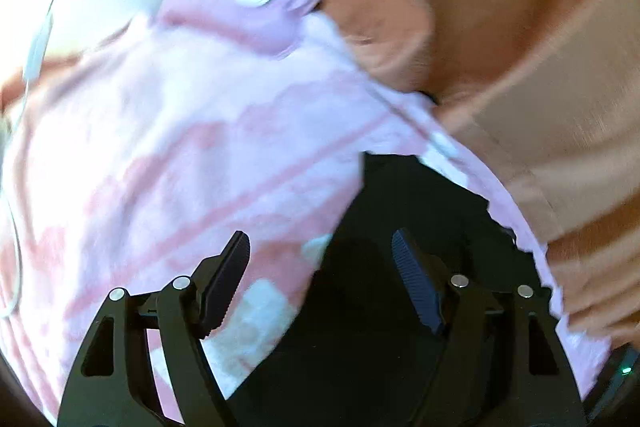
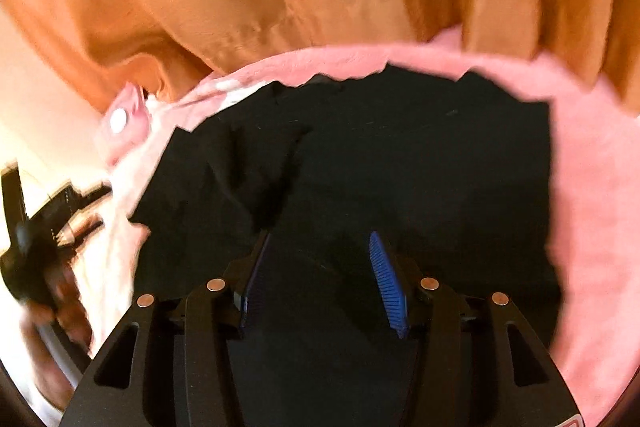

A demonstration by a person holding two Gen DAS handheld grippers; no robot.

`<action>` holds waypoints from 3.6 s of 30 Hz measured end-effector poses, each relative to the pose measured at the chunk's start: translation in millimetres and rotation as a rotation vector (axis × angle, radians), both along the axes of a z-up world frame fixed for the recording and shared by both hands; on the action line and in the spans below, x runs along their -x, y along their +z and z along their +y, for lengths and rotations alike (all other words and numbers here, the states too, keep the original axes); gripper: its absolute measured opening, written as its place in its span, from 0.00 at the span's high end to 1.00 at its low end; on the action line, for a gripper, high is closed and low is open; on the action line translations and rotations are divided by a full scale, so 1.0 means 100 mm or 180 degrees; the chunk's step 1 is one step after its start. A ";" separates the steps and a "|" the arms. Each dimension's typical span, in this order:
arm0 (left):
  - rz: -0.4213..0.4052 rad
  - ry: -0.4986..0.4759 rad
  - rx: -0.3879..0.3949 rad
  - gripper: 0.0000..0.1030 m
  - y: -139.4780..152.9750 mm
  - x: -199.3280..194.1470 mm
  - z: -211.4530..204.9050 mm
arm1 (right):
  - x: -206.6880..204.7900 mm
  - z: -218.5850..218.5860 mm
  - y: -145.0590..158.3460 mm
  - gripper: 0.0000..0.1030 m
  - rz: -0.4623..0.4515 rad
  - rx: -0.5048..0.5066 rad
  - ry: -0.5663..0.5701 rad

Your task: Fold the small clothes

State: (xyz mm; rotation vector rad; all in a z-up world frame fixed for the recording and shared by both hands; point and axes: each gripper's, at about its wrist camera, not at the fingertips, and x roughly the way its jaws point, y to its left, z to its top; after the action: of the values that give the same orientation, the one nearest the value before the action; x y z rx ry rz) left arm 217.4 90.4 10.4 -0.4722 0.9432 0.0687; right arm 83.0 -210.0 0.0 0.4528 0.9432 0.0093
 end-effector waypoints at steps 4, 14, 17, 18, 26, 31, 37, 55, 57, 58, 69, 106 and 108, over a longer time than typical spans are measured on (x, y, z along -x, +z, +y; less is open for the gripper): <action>0.0165 0.0043 0.0120 0.31 -0.10 0.01 0.09 | -0.28 0.30 -0.03 0.52 -0.0086 0.0172 -0.0028; 0.0295 -0.0198 0.0204 0.31 -0.19 0.06 0.04 | -0.58 0.67 0.10 0.95 -0.0345 0.0592 -0.0005; 0.0353 -0.0227 0.0283 0.31 -0.23 0.06 0.02 | -0.22 0.14 0.29 0.94 -0.0566 0.0050 -0.0339; 0.0384 -0.0237 0.0303 0.31 -0.26 0.06 0.00 | -0.09 -0.08 0.26 0.94 -0.0527 0.0010 -0.0497; 0.0734 -0.0581 0.1107 0.31 -0.60 0.07 -0.43 | 0.26 -0.78 -0.38 0.73 0.0065 -0.0528 -0.0609; 0.0654 -0.0324 0.1219 0.31 -0.78 -0.08 -0.40 | 0.28 -0.88 -0.33 0.60 -0.0065 -0.0493 -0.0621; 0.0440 -0.0094 0.0754 0.62 -0.76 -0.22 -0.30 | 0.05 -0.74 -0.29 0.80 -0.0100 0.0045 -0.0482; 0.0697 -0.0297 0.1343 0.36 -0.91 0.00 -0.41 | 0.14 -0.75 -0.14 0.39 -0.0197 0.0633 -0.0716; 0.0605 -0.0207 0.1338 0.38 -0.87 -0.06 -0.36 | 0.09 -0.79 -0.27 0.48 -0.0129 0.0477 -0.0651; 0.0545 -0.0184 0.1309 0.41 -0.85 -0.08 -0.33 | 0.07 -0.80 -0.31 0.79 -0.0144 0.0367 -0.0546; 0.0431 -0.0032 0.1107 0.44 -0.88 -0.12 -0.24 | -0.10 -0.23 -0.11 0.48 -0.0294 0.1271 0.0088; 0.0711 -0.0112 0.1892 0.48 -0.92 -0.05 -0.46 | 0.42 -1.26 -0.52 0.82 -0.0143 -0.0840 -0.1111; 0.0636 -0.0056 0.1846 0.69 -0.87 -0.10 -0.41 | 0.42 -1.26 -0.52 0.82 -0.0152 -0.0859 -0.1120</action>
State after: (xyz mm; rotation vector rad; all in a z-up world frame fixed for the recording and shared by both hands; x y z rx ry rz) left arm 227.3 49.7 -76.7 -1.0059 1.1631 -0.1828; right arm 41.3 -335.7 -52.4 0.8606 0.8078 -0.1730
